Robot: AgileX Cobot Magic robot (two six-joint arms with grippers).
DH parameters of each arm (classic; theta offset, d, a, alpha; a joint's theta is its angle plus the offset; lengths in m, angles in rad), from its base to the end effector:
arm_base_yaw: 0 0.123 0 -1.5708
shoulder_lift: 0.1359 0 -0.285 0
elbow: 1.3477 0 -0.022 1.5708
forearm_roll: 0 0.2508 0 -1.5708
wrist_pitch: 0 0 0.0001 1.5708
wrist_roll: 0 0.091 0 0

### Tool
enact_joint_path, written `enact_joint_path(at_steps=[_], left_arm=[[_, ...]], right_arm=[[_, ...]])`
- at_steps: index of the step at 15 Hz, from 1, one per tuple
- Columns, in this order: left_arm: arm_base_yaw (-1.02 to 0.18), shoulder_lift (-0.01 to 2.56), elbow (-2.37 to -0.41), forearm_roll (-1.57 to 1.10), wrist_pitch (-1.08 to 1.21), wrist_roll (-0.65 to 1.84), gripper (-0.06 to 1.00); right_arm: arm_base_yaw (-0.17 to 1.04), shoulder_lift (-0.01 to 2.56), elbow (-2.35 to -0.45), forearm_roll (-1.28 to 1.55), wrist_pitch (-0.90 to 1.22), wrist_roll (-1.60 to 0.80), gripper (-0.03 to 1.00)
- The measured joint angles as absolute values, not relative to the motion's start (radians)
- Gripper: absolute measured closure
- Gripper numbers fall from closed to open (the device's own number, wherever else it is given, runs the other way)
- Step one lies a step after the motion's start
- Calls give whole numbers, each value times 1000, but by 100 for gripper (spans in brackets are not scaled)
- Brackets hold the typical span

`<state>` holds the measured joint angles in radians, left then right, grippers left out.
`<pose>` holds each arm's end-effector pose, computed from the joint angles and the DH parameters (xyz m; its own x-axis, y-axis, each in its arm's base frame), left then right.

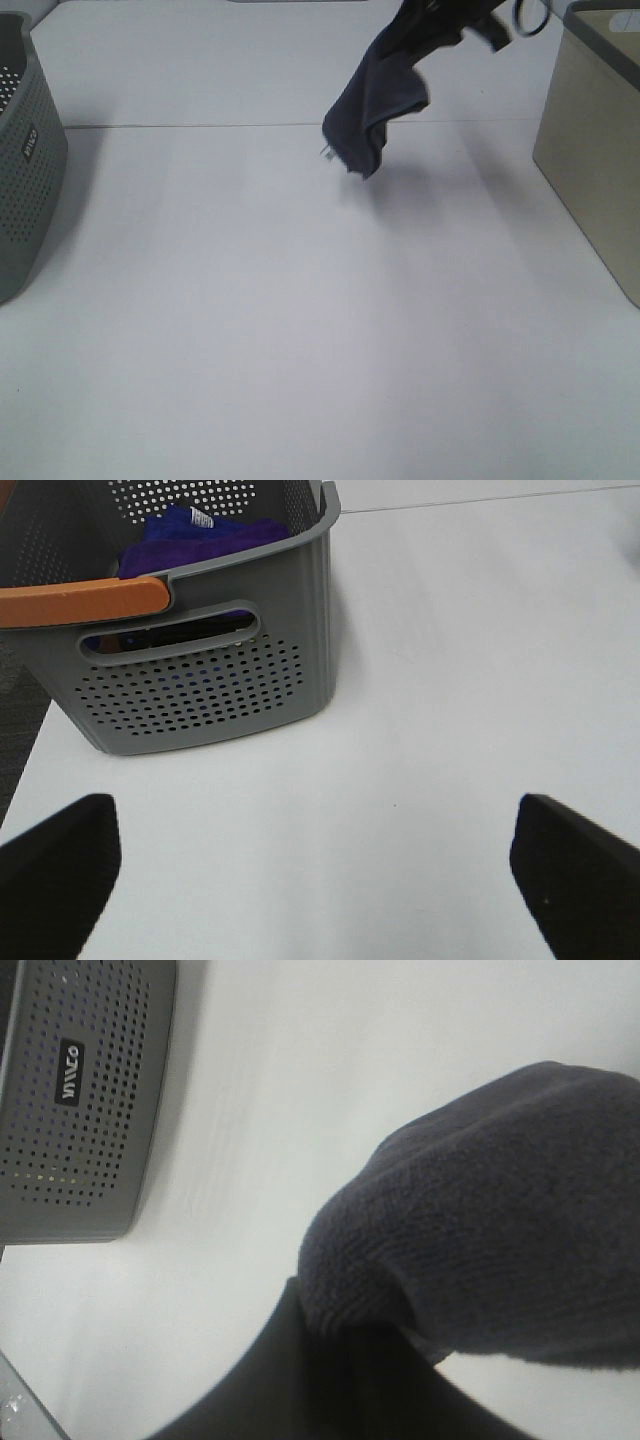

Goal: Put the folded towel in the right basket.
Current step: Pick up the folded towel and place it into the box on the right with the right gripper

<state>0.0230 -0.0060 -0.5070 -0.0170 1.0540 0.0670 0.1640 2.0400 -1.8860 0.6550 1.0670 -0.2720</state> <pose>-0.0063 -0.0015 0.2798 -0.4380 0.0485 -0.8977 0.0160 0.9988 0.0462 0.4393 0.1219 0.2966 -0.8769 -0.0740 -0.4749 -0.3374 0.7985 0.4985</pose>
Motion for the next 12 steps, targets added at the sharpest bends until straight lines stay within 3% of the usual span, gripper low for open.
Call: enact_joint_path(at_steps=[2,8,12], left_arm=[[23,-6,-507,-17,1054,67,-5],[23,-6,-507,-17,1054,67,-5],[23,-6,-507,-17,1054,67,-5]], right_arm=[[15,1978,-1994,625,1181,-278,92],[-415,1921,-2188,553,1206,-279,92],[-497,1922,-2160,337,1213,-280,92]])
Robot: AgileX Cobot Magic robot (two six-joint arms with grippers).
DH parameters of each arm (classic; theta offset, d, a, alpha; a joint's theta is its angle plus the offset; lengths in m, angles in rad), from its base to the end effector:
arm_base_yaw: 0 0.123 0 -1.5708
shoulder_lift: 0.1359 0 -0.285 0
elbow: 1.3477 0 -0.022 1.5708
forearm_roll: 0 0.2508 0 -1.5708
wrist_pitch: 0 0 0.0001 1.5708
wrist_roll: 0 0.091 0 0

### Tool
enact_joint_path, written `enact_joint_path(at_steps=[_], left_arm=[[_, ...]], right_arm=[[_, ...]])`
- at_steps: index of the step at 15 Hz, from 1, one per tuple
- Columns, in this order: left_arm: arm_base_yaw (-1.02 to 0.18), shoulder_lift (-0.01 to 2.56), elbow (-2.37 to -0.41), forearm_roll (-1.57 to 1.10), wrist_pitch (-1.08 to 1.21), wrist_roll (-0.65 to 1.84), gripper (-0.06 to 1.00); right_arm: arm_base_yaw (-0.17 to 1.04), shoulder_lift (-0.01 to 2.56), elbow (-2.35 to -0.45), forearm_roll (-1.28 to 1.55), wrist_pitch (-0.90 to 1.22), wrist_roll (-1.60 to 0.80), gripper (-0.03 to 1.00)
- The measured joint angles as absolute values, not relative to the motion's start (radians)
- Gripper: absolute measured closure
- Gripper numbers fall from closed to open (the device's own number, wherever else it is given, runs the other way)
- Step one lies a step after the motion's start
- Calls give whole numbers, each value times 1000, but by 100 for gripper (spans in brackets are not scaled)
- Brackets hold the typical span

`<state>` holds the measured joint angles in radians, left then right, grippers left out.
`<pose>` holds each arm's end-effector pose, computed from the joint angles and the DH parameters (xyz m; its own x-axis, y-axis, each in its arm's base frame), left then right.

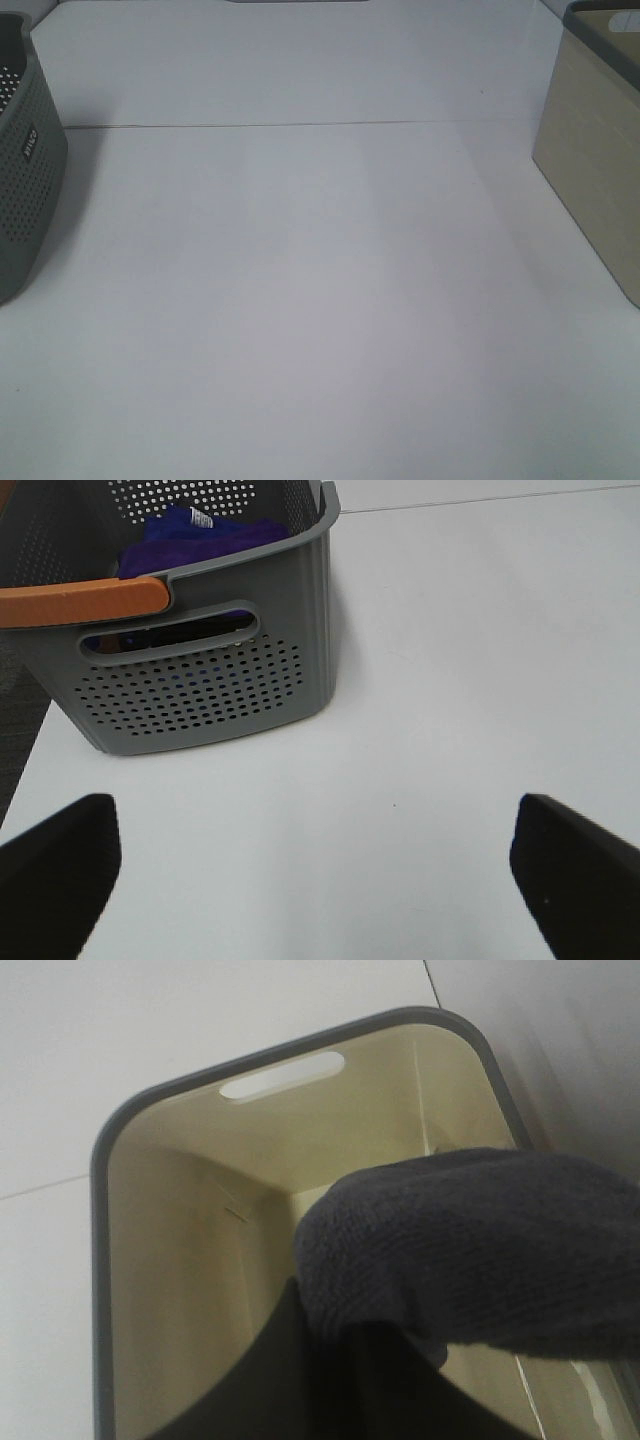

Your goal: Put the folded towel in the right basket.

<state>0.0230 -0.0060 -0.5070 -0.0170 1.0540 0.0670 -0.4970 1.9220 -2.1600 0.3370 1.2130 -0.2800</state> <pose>-0.0063 -0.0015 0.2798 -0.4380 0.0485 -0.8977 0.0160 0.9988 0.0462 0.3825 -0.1754 0.4097 -0.7062 0.2130 -0.6752 0.1685 0.9768 0.1319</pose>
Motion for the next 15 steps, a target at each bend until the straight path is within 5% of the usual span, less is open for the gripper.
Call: enact_joint_path(at_steps=[3,6,8,12,15], left_arm=[[23,-6,-507,-17,1054,67,-5],[23,-6,-507,-17,1054,67,-5],[23,-6,-507,-17,1054,67,-5],[23,-6,-507,-17,1054,67,-5],[23,-6,-507,-17,1054,67,-5]], right_arm=[[-497,1922,-2088,286,1217,-280,77],[-497,1922,-2044,240,1222,-280,14],[-497,1922,-2041,236,1222,-280,3],[-476,1922,-2041,278,1222,-270,-1],[-317,1922,-2041,90,1221,-130,-1]])
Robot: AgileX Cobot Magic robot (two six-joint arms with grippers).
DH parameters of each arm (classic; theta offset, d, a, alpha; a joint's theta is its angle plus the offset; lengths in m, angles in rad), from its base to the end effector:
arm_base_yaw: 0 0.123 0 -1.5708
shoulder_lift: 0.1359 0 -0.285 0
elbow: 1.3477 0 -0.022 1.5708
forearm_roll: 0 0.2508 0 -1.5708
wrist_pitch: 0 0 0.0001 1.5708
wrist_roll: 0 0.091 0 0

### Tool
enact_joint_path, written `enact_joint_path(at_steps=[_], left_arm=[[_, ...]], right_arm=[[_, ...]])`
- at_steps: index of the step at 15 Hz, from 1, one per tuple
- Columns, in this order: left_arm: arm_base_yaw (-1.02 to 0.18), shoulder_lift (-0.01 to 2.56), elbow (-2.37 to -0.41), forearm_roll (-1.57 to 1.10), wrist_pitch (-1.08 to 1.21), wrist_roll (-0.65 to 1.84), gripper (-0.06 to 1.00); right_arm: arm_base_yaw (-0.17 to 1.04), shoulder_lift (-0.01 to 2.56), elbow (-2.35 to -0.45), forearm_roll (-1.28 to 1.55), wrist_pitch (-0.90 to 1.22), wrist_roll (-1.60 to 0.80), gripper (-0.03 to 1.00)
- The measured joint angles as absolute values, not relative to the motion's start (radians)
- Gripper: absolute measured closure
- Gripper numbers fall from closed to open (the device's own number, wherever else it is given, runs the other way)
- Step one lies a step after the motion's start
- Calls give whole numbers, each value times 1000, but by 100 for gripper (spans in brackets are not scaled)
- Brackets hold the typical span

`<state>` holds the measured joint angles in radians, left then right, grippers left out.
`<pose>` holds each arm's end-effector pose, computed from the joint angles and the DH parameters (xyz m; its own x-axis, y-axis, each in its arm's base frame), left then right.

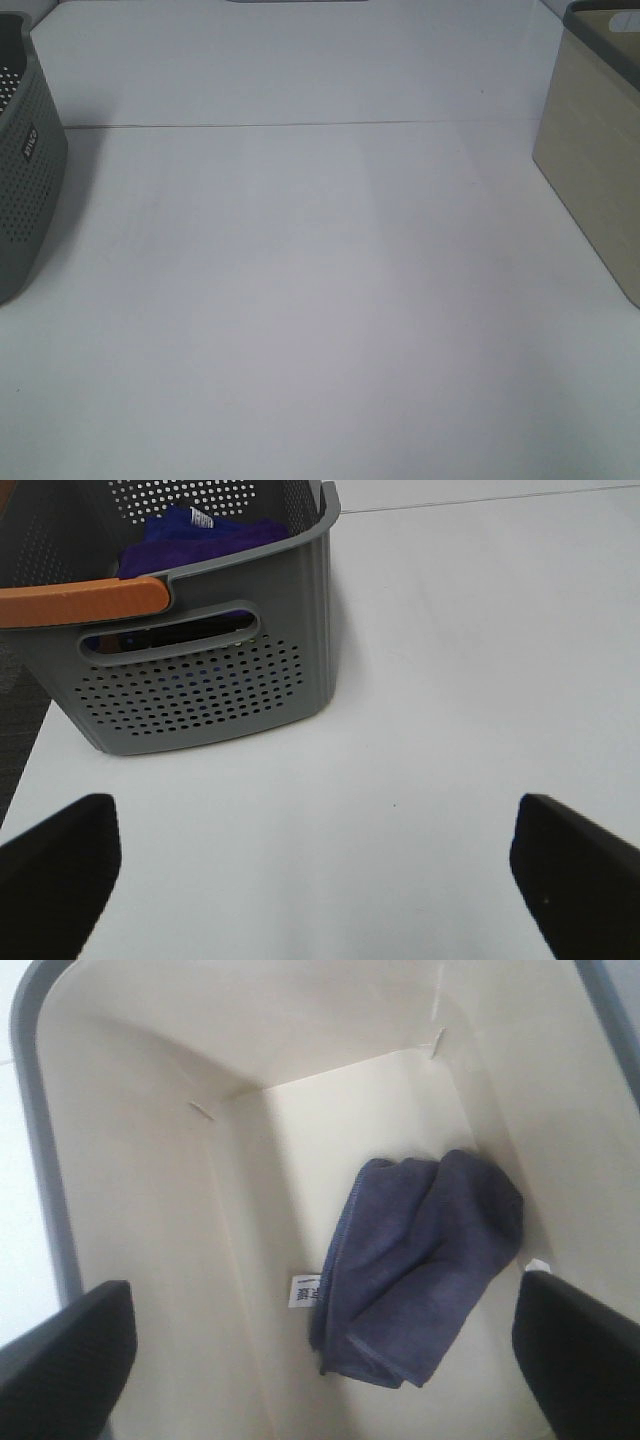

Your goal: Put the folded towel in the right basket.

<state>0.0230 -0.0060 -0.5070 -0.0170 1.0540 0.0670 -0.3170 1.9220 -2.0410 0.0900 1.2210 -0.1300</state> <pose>-0.0063 -0.0015 0.2798 -0.4380 0.0485 -0.8977 0.0160 0.9988 0.0462 0.4036 -0.1243 0.3707 -0.8290 0.1682 -0.5334 0.1871 0.9822 0.0190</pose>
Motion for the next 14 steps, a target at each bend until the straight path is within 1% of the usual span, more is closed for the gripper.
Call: enact_joint_path(at_steps=[2,4,6,8,11,14], left_arm=[[23,-6,-507,-17,1054,67,-5],[23,-6,-507,-17,1054,67,-5],[23,-6,-507,-17,1054,67,-5],[23,-6,-507,-17,1054,67,-5],[23,-6,-507,-17,1054,67,-5],[23,-6,-507,-17,1054,67,-5]], right_arm=[[-207,1903,-2038,40,1222,-69,-1],[-127,1874,-2038,58,1222,-45,-1],[-56,1850,-2038,83,1222,-41,-1],[-18,1814,-2012,86,1220,-52,-1],[3,1636,-1825,107,1219,-69,-1],[3,1358,-1494,117,1205,-89,-1]])
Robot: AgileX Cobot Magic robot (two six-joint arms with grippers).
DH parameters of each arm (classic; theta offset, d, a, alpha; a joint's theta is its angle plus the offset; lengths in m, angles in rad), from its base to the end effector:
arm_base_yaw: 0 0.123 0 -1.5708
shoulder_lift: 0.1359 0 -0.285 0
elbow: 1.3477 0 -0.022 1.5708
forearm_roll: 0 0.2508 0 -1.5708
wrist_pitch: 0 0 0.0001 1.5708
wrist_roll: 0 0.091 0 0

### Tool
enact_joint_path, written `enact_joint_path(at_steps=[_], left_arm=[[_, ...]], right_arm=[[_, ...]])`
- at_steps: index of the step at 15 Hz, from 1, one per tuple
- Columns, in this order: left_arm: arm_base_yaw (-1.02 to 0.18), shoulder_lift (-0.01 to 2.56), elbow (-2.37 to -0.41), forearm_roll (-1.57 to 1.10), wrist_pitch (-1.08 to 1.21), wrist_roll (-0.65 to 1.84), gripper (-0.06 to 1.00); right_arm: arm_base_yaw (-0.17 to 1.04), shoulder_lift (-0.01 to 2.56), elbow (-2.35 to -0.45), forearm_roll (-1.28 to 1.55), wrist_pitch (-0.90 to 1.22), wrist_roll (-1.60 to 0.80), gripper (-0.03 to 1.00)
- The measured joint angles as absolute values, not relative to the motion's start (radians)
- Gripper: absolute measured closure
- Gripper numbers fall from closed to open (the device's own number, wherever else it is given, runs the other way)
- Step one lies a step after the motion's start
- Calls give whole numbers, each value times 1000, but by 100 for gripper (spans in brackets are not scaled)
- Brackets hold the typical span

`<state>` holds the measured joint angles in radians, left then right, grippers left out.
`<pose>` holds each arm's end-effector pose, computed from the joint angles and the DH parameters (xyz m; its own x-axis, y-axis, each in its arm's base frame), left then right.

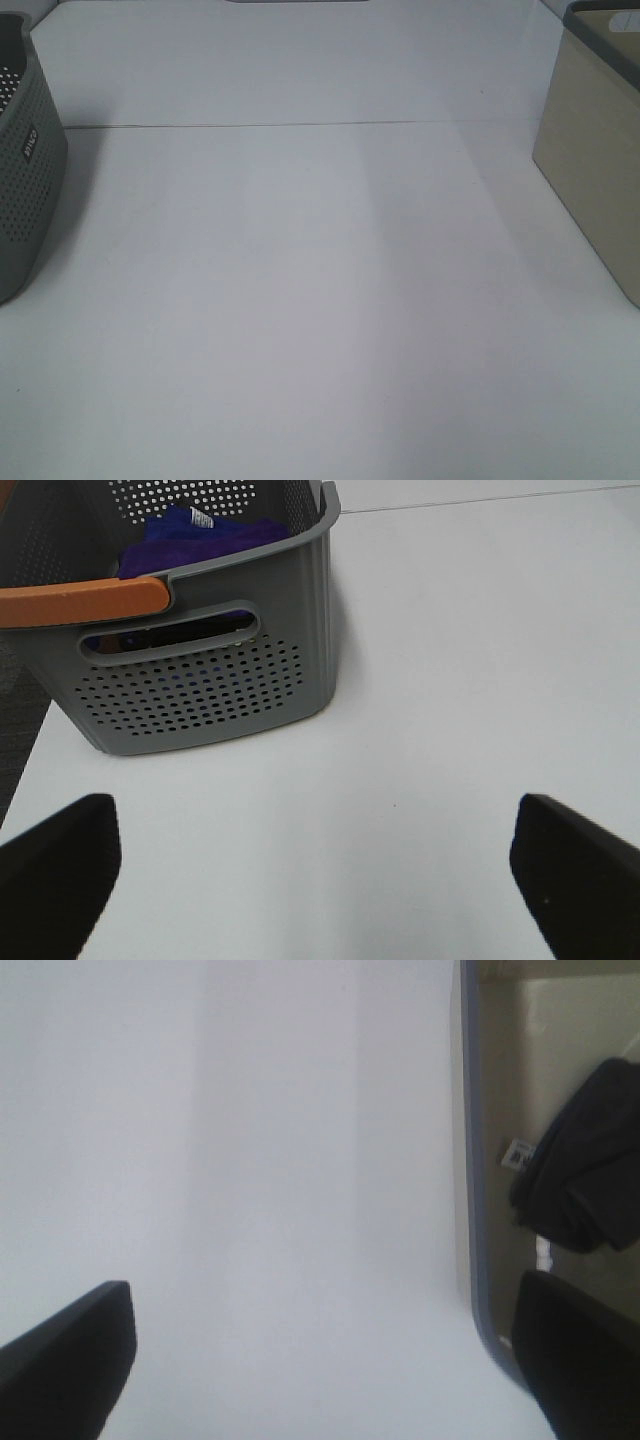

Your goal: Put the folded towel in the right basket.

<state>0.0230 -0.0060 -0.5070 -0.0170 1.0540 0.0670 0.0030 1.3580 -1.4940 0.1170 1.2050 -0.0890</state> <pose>-0.0063 -0.0015 0.2798 -0.4380 0.0485 -0.8977 0.0160 0.9988 0.0462 0.2681 0.0107 0.4090 -0.8263 -0.0492 -0.5611 -0.1027 0.9926 0.0642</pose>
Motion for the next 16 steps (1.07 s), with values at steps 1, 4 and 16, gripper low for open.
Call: enact_joint_path(at_steps=[1,4,16], left_arm=[[23,-6,-507,-17,1054,67,-5],[23,-6,-507,-17,1054,67,-5],[23,-6,-507,-17,1054,67,-5]], right_arm=[[3,1239,-1366,125,1178,-100,-1],[3,967,-1079,153,1145,-136,-1],[3,29,-463,175,1129,-199,-1]])
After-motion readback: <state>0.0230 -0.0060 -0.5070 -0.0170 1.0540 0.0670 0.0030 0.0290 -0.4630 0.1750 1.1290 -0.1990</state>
